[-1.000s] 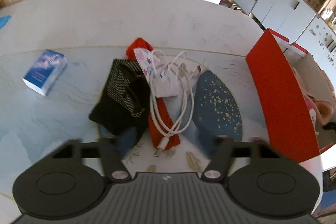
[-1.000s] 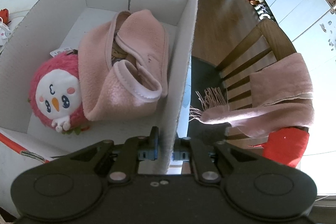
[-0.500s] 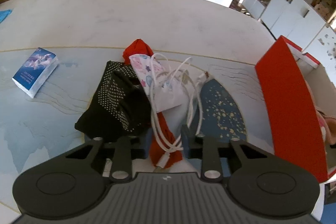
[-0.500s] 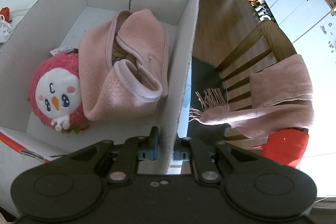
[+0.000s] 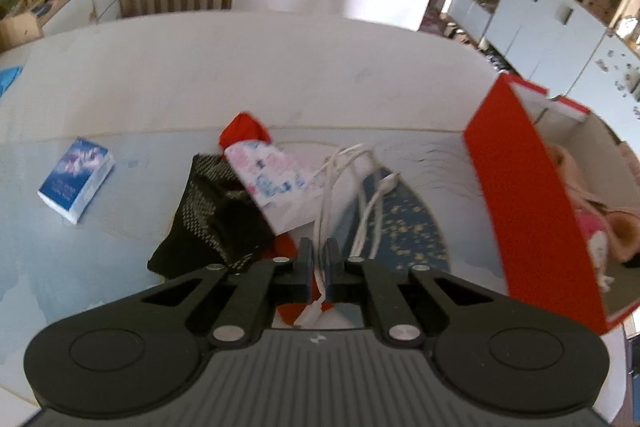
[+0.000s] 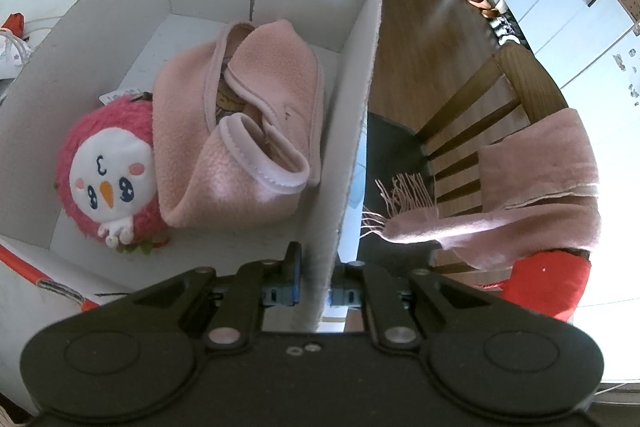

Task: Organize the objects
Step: 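Grasp the white charging cable with the left gripper, then carry the white cable with the left gripper into the box and release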

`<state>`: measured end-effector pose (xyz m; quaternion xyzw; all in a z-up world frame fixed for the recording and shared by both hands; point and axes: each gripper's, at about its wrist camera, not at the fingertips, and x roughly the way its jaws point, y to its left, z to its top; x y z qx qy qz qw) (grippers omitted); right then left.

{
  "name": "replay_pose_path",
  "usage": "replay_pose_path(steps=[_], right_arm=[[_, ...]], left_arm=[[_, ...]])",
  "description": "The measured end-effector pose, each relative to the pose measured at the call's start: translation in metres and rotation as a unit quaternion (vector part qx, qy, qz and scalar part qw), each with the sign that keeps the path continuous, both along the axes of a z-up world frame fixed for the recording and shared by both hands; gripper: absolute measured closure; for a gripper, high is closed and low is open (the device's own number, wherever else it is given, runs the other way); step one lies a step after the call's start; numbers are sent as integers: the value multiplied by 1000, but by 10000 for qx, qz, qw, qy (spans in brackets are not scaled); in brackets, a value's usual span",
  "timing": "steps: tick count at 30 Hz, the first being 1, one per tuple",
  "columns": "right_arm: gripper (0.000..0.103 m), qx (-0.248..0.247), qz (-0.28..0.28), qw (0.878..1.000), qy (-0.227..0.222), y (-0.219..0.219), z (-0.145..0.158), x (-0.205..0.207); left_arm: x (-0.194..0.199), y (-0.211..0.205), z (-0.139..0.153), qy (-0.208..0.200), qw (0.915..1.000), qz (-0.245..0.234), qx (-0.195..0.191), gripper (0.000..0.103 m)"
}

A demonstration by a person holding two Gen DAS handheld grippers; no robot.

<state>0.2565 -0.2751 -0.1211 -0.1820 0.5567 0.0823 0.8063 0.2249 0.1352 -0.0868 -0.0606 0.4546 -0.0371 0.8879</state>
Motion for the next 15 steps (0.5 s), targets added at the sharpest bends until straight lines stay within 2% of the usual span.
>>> replay_pose_path(steps=[15], right_arm=[[93,43,156,9998,-80,-2,0,-3]], left_arm=[[-7,-27,86,-810,9941,-560,-465,100]])
